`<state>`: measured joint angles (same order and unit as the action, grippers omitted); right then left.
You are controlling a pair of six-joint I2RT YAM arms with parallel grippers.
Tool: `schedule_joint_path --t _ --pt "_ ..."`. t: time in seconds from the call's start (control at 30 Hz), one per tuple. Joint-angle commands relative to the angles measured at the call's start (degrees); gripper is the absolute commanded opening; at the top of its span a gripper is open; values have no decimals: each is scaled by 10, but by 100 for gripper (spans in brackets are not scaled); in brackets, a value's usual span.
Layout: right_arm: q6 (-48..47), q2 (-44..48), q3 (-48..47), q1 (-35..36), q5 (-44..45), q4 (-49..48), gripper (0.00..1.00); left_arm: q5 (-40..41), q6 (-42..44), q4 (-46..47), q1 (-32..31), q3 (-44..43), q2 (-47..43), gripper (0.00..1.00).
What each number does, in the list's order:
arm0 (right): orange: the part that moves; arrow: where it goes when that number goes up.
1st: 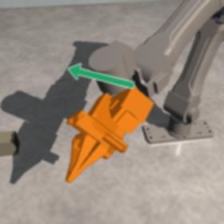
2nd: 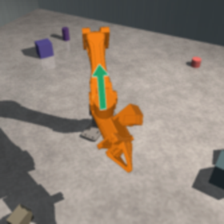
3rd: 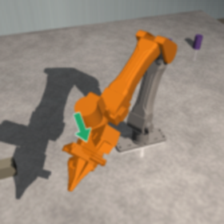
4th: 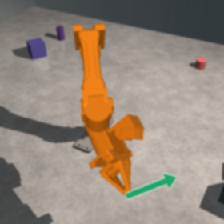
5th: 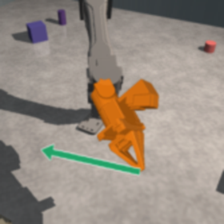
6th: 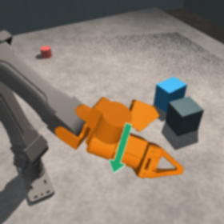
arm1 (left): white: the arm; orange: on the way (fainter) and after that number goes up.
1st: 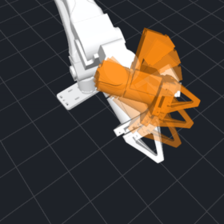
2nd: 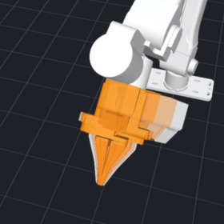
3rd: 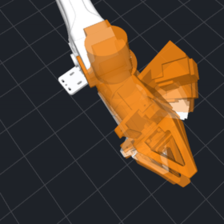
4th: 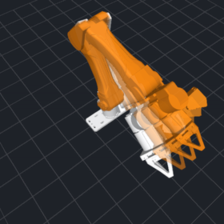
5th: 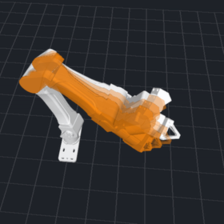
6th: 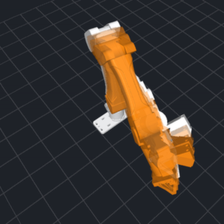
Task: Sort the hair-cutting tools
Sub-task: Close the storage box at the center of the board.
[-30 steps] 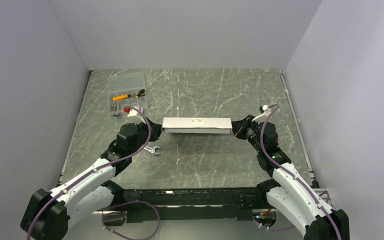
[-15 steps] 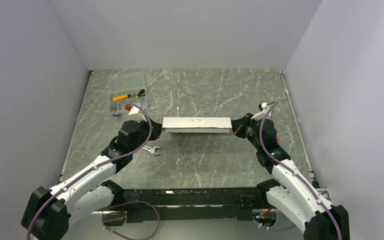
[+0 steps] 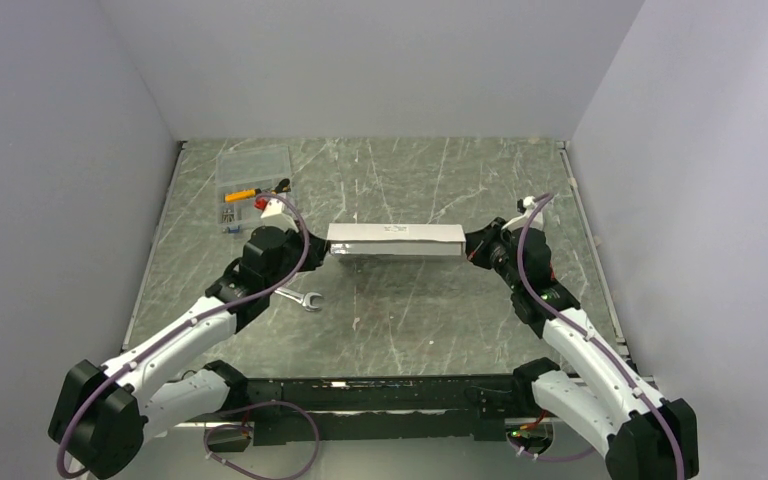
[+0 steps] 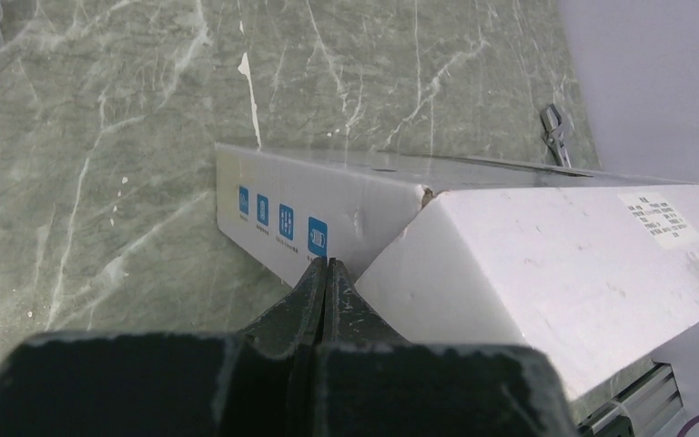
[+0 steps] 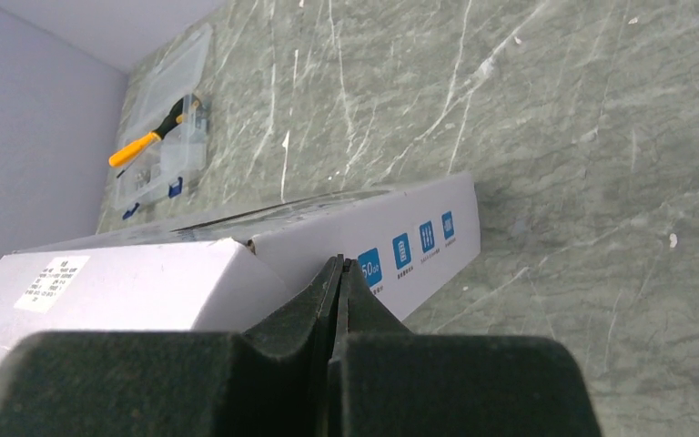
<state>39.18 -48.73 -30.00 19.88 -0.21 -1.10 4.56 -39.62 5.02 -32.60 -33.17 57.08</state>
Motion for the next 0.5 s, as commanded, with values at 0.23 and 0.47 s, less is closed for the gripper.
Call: schedule_joint_path --t 0.23,0.47 --pt "28 -35 -61 37 -108 -36 0 -107 -8 61 -35 -97 25 0" --pt "22 -37 -42 37 -99 -36 0 -95 -6 62 -34 -78 30 0"
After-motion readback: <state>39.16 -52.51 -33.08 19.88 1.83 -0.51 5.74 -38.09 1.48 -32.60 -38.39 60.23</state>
